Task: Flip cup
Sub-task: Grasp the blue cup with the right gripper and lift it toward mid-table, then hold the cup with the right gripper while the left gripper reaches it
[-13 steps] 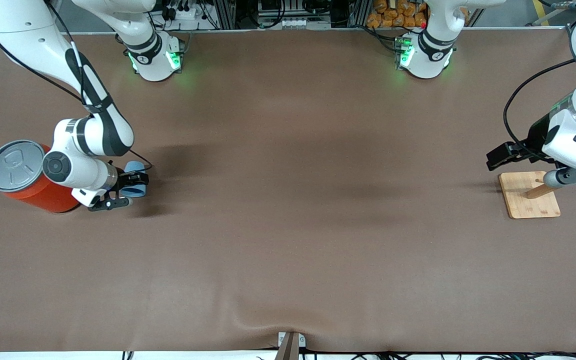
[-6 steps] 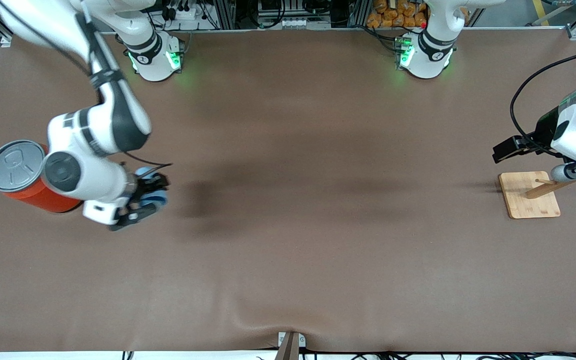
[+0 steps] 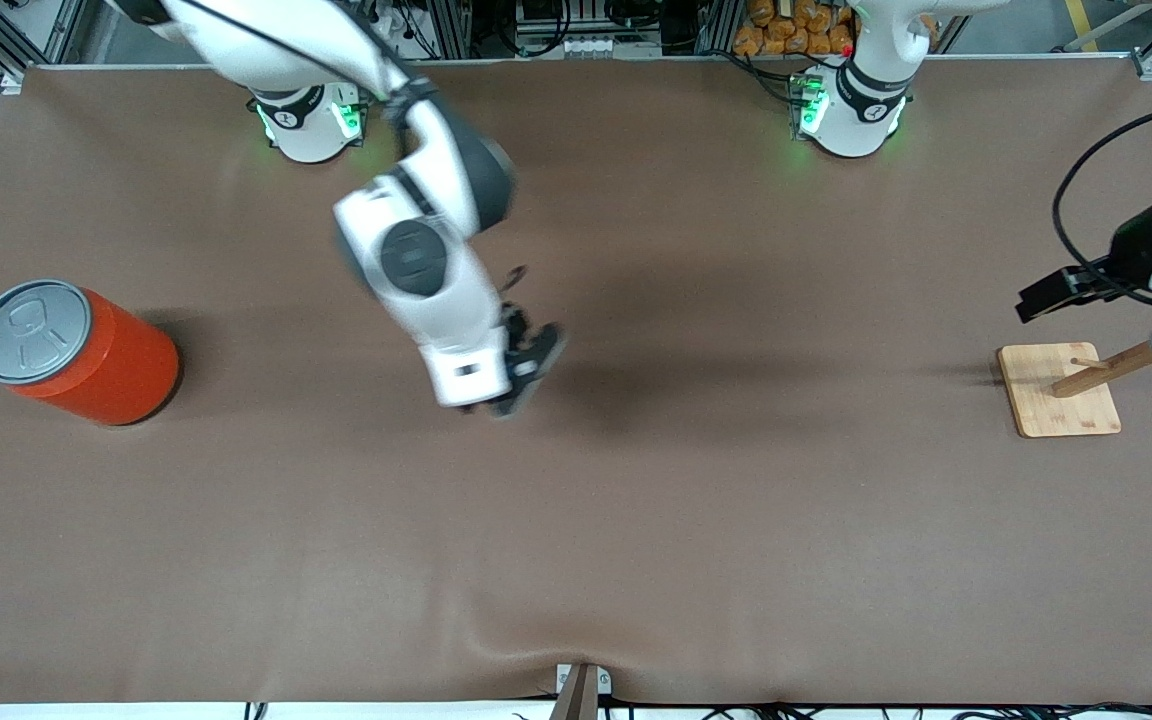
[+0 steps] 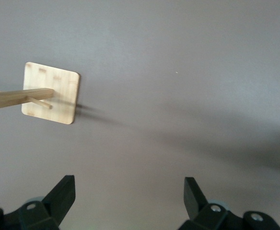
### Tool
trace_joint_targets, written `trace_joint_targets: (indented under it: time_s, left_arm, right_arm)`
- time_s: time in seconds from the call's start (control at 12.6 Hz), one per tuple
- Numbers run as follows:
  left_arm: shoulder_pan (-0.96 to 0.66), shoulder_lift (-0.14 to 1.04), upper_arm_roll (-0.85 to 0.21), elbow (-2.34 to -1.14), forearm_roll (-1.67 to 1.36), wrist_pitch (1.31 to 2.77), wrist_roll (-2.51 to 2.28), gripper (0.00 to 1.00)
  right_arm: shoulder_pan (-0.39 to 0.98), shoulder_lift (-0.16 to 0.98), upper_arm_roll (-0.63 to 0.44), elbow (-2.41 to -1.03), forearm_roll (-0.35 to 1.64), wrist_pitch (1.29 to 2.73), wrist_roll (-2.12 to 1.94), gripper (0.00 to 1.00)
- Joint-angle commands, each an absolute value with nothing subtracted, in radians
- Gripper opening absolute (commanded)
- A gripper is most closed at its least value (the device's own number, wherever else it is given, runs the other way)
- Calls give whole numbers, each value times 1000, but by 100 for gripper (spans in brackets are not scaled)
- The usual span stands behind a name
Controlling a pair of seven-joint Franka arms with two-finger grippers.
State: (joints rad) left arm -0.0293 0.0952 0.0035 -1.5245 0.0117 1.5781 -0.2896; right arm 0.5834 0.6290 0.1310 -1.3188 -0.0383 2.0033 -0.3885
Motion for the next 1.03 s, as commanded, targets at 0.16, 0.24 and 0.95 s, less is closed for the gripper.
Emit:
trace_joint_targets:
  time_s: [0.16, 0.24, 0.95]
  left_arm:
    - [-23, 83, -11, -1525, 11, 1551, -290, 100]
    - [-23, 93, -11, -1526, -3, 1551, -291, 100]
    - [-66, 257, -18, -1531, -375, 1620, -272, 100]
  right_arm:
    - [776, 790, 109, -1207, -214, 2091, -417, 0]
    - [785, 813, 110, -1207, -253, 2115, -416, 0]
    - [969, 963, 57, -1149, -285, 2166, -259, 0]
